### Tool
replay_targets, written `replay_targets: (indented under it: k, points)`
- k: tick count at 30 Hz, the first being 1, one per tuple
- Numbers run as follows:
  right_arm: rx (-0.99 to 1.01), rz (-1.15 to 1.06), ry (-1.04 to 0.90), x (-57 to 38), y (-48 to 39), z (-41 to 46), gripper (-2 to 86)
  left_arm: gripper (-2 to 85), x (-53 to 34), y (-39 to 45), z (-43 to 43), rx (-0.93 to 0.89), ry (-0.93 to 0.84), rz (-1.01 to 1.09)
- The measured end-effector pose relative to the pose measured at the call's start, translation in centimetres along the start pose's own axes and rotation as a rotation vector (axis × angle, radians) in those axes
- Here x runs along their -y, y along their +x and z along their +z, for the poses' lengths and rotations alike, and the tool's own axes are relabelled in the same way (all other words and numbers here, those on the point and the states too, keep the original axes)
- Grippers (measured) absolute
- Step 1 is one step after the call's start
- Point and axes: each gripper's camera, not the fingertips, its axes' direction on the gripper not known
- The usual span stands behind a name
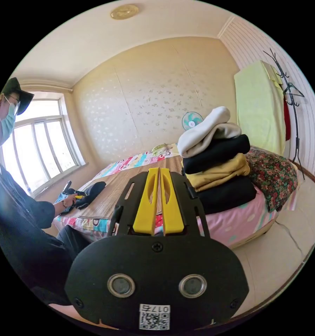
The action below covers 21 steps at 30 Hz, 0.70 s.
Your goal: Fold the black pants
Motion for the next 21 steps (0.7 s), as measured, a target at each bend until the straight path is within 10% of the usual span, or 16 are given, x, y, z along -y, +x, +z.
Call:
replay_targets:
  k: [5,12,21]
  points:
    - [0.083,-0.041,-0.001,-2.5,-4.5,5.8,0.5,0.1,-3.9,7.9,-4.3,-0.496,0.054,0.369]
    - [0.261,-0.14,-0.249,-5.9,-14.0,20.5,1.6,0.0,-26.1,21.5,-5.9,-0.74,-0.202,0.996]
    - [0.558,-0.204,-0.717,-13.3,-30.1,43.2,15.0,5.1,-33.6,17.0,-6.2,-0.802,-0.41,0.937]
